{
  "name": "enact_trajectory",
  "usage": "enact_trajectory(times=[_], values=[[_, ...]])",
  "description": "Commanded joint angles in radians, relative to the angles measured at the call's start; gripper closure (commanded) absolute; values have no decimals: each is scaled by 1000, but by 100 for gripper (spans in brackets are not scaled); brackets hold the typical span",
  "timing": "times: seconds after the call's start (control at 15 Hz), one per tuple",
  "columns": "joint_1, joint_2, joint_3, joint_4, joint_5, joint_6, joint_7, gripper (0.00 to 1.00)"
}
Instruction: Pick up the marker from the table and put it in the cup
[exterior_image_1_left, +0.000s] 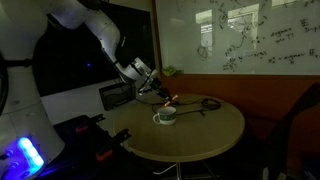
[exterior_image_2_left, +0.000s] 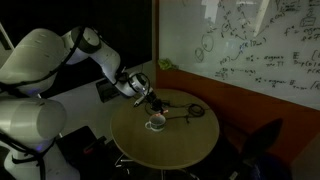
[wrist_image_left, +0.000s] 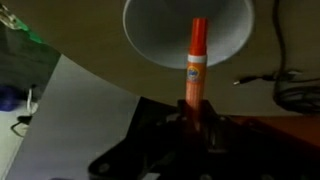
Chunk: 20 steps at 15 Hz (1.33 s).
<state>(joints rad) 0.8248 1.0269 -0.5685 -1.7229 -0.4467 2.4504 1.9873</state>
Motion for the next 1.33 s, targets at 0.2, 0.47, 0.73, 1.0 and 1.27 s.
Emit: enact_trajectory(times=[0.2, 0.47, 0.73, 1.0, 1.27], values=[[10, 59, 39, 49, -125, -129, 120, 55], [-12, 40, 73, 46, -126, -114, 153, 38], [-120, -30, 169, 23, -82, -48, 76, 8], [-242, -88, 271, 4, -56, 25, 1, 0], [-299, -149, 328, -28, -50, 29, -26, 0]])
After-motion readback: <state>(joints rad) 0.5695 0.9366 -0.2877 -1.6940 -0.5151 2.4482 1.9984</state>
